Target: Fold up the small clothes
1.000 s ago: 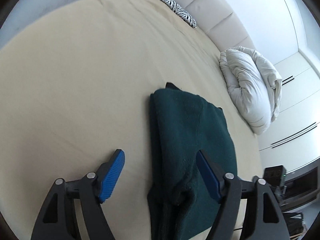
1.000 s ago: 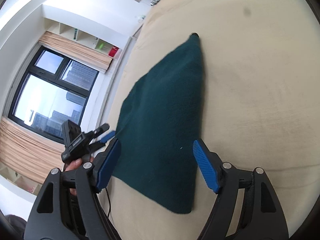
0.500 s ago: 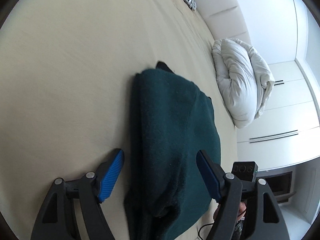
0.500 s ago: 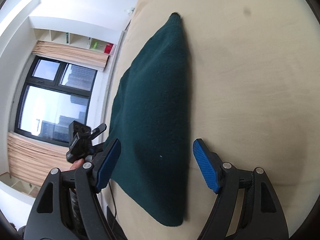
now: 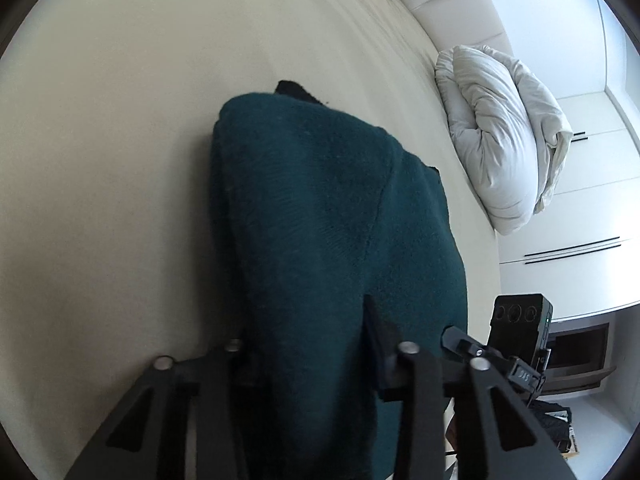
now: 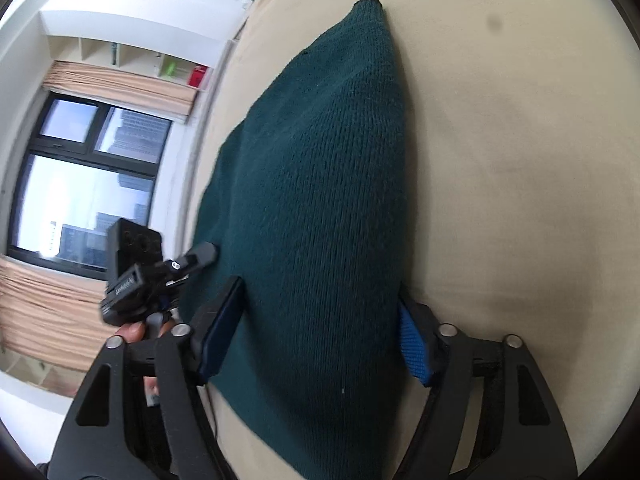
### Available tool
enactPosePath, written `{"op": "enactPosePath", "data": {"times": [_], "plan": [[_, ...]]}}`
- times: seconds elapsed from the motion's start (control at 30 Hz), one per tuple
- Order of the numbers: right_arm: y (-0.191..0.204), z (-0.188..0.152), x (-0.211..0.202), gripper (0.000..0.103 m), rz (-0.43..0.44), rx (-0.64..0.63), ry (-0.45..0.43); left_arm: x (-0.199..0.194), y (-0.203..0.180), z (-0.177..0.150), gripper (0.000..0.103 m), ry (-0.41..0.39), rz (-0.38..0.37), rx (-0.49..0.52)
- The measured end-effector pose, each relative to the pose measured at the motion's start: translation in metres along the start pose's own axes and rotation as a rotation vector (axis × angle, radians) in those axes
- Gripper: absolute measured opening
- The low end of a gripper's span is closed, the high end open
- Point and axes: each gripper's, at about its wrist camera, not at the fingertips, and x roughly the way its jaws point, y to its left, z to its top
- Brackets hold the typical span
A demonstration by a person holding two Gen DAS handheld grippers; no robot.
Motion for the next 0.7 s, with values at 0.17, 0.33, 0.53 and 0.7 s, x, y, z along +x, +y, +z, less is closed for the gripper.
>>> {"op": "enactPosePath", "data": {"times": [0.17,0.33,0.53,0.7], "plan": [[0.014,-0.007,-0.011,0.046,-0.052,-0.037,-0.024,-0.010,-0.015,-0.010,0.027,-0.038,0.020,0.042],[0.052,-0.029,-0.043,0.043,-0.099,-0.162,-0.085,-0.026,-0.044,-0.038,0.027,-0.056,0.006,0.100],[0.068,-0.070,-0.094,0.043,-0.082,-0.196,-0.139,-0.035,-0.082,-0.086,0.027,-0.053,-0.010,0.172],[0.069,-0.117,-0.136,0.043,-0.086,-0.212,-0.178,-0.045,-0.116,-0.127,0.027,-0.048,-0.014,0.235]]}}
